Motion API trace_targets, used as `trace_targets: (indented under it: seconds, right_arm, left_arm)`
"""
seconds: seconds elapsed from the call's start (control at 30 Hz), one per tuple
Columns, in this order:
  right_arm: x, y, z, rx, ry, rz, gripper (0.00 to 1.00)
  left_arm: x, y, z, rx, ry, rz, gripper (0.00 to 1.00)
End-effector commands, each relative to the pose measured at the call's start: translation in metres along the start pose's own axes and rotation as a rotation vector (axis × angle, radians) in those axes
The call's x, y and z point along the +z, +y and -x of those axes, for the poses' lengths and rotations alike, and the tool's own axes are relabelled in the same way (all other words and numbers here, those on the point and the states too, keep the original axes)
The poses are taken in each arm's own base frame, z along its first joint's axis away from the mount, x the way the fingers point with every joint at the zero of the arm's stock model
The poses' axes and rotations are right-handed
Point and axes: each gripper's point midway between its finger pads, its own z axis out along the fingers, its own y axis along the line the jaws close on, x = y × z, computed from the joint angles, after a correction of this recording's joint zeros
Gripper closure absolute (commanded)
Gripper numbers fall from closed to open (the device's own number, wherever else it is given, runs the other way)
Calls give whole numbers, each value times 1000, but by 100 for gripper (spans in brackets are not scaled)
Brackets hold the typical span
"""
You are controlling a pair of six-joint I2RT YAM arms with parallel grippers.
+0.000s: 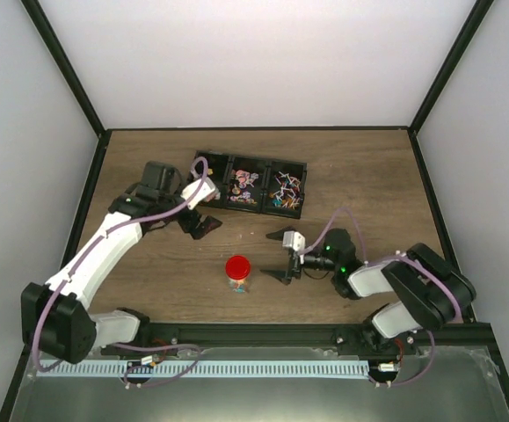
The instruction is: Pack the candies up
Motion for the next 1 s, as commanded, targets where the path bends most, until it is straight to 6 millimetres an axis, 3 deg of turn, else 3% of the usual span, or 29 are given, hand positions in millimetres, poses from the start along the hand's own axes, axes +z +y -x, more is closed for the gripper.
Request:
trace_targets:
  seconds: [0.0,0.17,0.33,0.43,0.53,0.63,0.73,0.83,0.97]
  right_arm:
    - [-15,-25,-2,42,74,-45,0]
    - [-36,-72,30,100,101,-145,0]
    - [-63,-139,66,166,141,-307,0]
    - [-95,-192,88,241,126,-448,0]
    - [-130,-231,101,293,113,-573,0]
    - [-171,-259,106,347,102,-690,0]
    - [-210,-270,96,404,104,-790,0]
    - [-240,-268,80,445,116,-867,0]
    - [-254,-250,55,503,149,-912,0]
  left_arm:
    - [-6,48,25,-169,-82,103,0]
    - [-14,114,25,-423,-68,187,0]
    - [-27,186,17,-660,-62,210,0]
    - [-36,221,10,-703,-33,253,0]
    - [-47,245,2,-714,-24,303,0]
    - [-56,258,-13,-738,-10,369,0]
    - [-58,257,-33,-734,41,432,0]
    - [-60,245,-54,-723,66,486,0]
    - [-61,215,-79,-730,81,510,0]
